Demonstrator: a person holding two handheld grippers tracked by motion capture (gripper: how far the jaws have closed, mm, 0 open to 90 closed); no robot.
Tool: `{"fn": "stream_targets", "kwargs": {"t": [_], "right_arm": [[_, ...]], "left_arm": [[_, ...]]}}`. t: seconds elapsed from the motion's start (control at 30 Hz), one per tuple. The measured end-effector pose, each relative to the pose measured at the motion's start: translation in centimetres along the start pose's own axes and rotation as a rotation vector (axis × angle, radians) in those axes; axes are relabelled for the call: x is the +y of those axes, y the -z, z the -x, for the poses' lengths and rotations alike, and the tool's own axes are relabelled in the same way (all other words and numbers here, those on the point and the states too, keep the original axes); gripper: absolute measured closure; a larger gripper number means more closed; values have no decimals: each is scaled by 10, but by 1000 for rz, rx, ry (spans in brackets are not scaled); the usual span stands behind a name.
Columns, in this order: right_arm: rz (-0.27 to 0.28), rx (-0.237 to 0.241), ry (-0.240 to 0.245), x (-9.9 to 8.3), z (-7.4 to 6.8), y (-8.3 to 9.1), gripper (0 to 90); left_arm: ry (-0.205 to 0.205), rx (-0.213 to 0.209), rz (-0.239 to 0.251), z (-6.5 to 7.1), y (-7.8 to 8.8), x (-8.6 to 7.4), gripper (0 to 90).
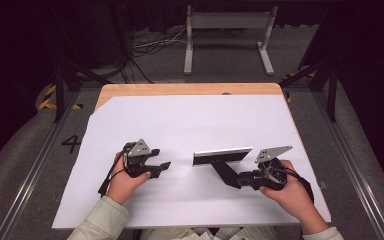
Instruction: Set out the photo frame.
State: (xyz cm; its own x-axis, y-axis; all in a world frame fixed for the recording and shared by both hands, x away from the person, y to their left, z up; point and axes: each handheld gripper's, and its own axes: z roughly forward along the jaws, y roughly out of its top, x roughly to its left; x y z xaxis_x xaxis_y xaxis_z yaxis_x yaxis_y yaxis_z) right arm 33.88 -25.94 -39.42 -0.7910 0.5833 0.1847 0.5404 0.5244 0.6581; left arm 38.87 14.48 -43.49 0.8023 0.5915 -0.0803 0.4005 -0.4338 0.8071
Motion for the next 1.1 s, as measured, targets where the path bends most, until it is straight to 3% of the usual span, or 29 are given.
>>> {"fn": "stream_targets", "kwargs": {"t": [0.27,0.57,1.1], "right_arm": [[28,-8,6,0,1,19,735],[48,-34,19,-1,3,37,775],[61,-96,45,-2,10,46,899]], "left_arm": [[-16,-7,-17,2,-2,4,390],[-22,-16,-5,4,-2,7,429],[-22,-27,13,9,-1,9,444]]}}
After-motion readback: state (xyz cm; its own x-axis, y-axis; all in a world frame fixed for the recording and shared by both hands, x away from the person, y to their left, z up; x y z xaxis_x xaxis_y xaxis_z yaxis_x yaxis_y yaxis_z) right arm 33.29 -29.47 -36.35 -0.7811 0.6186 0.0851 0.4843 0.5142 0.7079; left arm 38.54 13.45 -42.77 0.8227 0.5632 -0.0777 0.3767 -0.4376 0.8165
